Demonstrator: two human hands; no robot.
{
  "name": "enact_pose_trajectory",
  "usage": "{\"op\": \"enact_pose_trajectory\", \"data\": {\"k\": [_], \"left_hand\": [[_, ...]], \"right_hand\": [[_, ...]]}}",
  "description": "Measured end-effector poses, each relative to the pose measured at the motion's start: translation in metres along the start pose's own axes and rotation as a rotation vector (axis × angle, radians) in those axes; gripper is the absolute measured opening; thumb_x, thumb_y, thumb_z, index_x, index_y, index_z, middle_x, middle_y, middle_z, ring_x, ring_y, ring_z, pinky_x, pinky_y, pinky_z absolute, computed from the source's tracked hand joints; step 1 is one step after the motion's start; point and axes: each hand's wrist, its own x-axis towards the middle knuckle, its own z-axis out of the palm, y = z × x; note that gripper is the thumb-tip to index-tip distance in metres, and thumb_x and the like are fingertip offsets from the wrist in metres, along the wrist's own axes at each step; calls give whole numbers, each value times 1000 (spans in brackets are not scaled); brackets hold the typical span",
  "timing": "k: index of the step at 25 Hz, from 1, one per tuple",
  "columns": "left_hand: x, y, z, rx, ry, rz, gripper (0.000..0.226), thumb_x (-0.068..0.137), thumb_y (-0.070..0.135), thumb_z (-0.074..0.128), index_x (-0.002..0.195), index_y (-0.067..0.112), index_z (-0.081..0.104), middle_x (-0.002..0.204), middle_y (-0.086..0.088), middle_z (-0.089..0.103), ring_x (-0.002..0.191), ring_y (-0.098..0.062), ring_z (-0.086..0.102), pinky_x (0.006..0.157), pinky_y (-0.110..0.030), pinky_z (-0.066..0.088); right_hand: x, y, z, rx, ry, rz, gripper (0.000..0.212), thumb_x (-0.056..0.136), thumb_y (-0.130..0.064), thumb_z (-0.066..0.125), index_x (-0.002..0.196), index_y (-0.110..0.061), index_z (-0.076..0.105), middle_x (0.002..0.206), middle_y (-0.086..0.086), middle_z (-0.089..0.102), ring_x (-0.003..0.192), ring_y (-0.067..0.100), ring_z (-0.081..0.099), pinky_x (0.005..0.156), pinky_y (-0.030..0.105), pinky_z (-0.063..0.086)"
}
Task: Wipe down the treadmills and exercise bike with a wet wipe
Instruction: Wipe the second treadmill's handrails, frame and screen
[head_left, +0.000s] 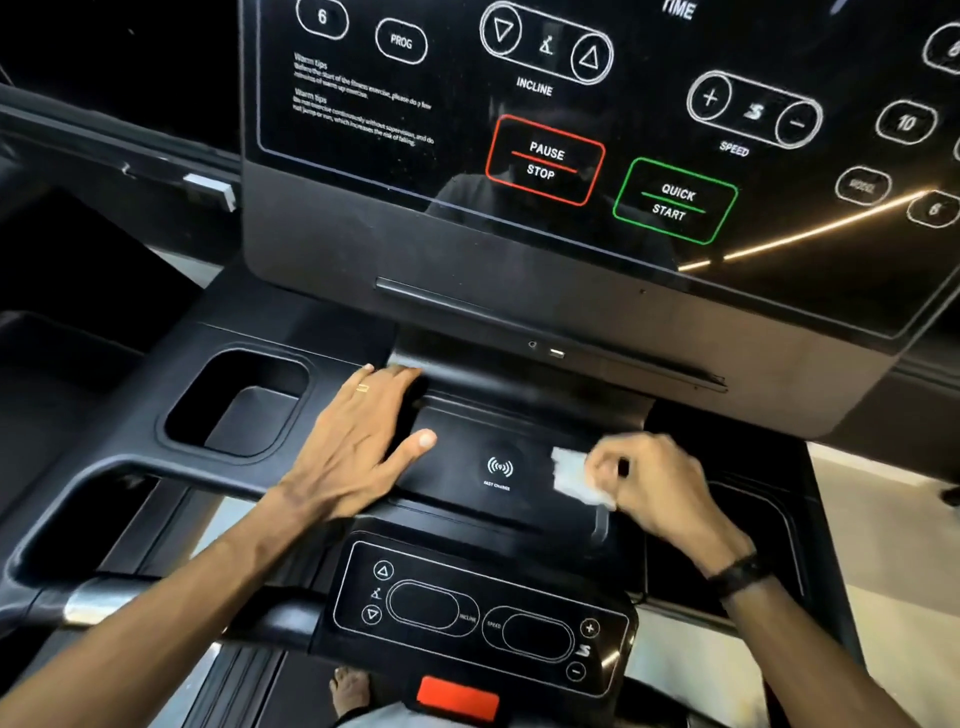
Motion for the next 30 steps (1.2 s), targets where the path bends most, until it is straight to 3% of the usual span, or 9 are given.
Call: {"op": "enact_pose_trajectory", "data": {"k": [2, 6, 8, 13, 16, 20, 25, 27, 30], "left_hand": [[1, 0, -2, -6, 14, 1, 79, 98, 68, 18, 139, 6, 45, 133, -8, 55, 123, -25, 49, 117, -35, 23], [8, 7, 1, 2, 35, -70, 75, 97, 70, 19, 129, 11, 53, 122, -3, 56, 111, -25, 52, 99, -33, 34], [10, 9, 2, -3, 48, -93, 73, 96, 70, 21, 128, 12, 53, 117, -2, 56, 108, -25, 52, 96, -35, 36], [11, 8, 4, -5, 94, -70, 71, 99, 65, 20, 126, 9, 54, 113, -5, 58, 107, -29, 54, 114, -41, 30], [11, 7, 6, 25, 93, -62, 69, 100, 63, 20, 125, 8, 54, 109, -3, 59, 106, -26, 56, 121, -46, 22], [11, 6, 7, 30, 104, -48, 72, 100, 63, 17, 125, 7, 54, 107, -4, 60, 108, -26, 55, 122, -47, 18], [13, 4, 10, 33, 99, -17, 72, 100, 64, 18, 127, 8, 53, 109, -6, 60, 111, -27, 55, 122, -50, 16], [11, 1, 9, 24, 102, -14, 73, 100, 64, 17, 127, 7, 53, 107, -6, 59, 110, -27, 55, 123, -49, 14], [10, 4, 8, 6, 98, 7, 75, 100, 64, 17, 127, 5, 54, 105, -6, 58, 109, -27, 54, 123, -48, 13]], "right_hand": [[6, -3, -2, 19, 133, 28, 16, 83, -13, 67, 76, -28, 66, 78, -11, 65, 73, 16, 62, 62, 28, 42], [-36, -10, 4, -27, -206, -5, 12, 84, -23, 70, 80, -34, 67, 81, -16, 68, 73, -1, 59, 59, 15, 36], [-29, -10, -3, -13, -247, 70, 16, 83, -24, 68, 77, -38, 69, 79, -20, 69, 74, -5, 59, 61, 16, 34], [10, -30, 4, 10, -49, 83, 23, 80, -10, 54, 73, -29, 64, 81, -8, 67, 87, 19, 63, 71, 23, 37], [-16, -24, 1, 106, -247, 27, 20, 83, -15, 68, 77, -33, 69, 75, -16, 67, 69, 1, 60, 66, 22, 40], [-38, 7, -20, 50, -449, 68, 19, 73, -33, 87, 79, -42, 71, 76, -25, 69, 73, -7, 61, 73, 26, 49], [-45, -18, 9, 270, -240, 30, 20, 75, -29, 87, 71, -34, 69, 62, -26, 62, 57, -6, 53, 59, 20, 40], [-50, -15, 10, 228, -218, 72, 20, 75, -34, 87, 71, -35, 67, 66, -30, 62, 62, -8, 55, 66, 17, 42], [-57, 20, -6, 203, -221, 199, 23, 69, -34, 91, 74, -43, 70, 74, -26, 67, 71, -3, 62, 78, 32, 53]]}}
